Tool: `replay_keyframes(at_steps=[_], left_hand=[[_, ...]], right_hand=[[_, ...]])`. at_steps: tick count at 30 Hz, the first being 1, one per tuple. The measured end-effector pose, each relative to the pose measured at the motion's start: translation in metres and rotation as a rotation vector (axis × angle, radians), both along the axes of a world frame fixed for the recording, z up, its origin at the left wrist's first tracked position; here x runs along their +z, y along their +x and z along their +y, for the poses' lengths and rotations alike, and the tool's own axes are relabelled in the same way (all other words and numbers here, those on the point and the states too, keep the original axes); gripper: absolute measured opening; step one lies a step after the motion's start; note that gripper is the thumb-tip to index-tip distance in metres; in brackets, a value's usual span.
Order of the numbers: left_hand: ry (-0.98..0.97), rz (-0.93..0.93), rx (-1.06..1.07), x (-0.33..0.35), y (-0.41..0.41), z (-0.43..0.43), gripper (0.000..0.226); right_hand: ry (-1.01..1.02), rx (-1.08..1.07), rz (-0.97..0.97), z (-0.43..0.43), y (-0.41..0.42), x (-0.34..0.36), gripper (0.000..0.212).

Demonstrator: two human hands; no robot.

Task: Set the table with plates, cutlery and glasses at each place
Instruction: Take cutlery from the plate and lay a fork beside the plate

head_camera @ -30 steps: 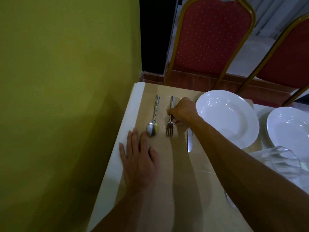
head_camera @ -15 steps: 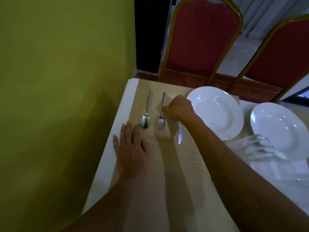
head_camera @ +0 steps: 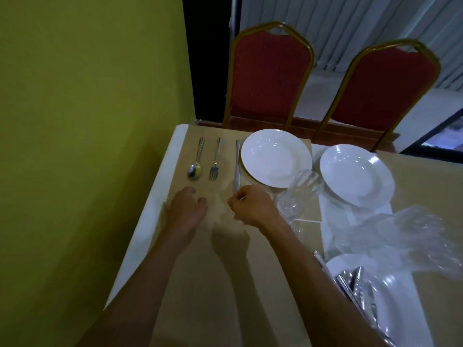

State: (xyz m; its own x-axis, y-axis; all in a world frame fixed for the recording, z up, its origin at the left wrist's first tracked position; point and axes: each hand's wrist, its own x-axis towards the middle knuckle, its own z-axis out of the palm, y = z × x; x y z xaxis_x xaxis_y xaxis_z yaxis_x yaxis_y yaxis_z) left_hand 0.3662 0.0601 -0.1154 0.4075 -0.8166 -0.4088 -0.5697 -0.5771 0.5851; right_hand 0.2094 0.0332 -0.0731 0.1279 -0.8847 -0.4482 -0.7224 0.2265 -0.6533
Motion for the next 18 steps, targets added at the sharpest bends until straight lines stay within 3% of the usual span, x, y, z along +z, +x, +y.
replay_keyframes(at_steps=[6, 18], left_hand=[[-0.001, 0.194, -0.153, 0.050, -0.072, 0.060, 0.021], [-0.154, 0.400, -0.262, 0.116, -0.191, 0.102, 0.016]], right_hand=[[-0.016, 0.013, -0.098, 0.050, -0.068, 0.048, 0.019], [-0.177, -0.160, -0.133, 0.118, -0.210, 0.105, 0.017]])
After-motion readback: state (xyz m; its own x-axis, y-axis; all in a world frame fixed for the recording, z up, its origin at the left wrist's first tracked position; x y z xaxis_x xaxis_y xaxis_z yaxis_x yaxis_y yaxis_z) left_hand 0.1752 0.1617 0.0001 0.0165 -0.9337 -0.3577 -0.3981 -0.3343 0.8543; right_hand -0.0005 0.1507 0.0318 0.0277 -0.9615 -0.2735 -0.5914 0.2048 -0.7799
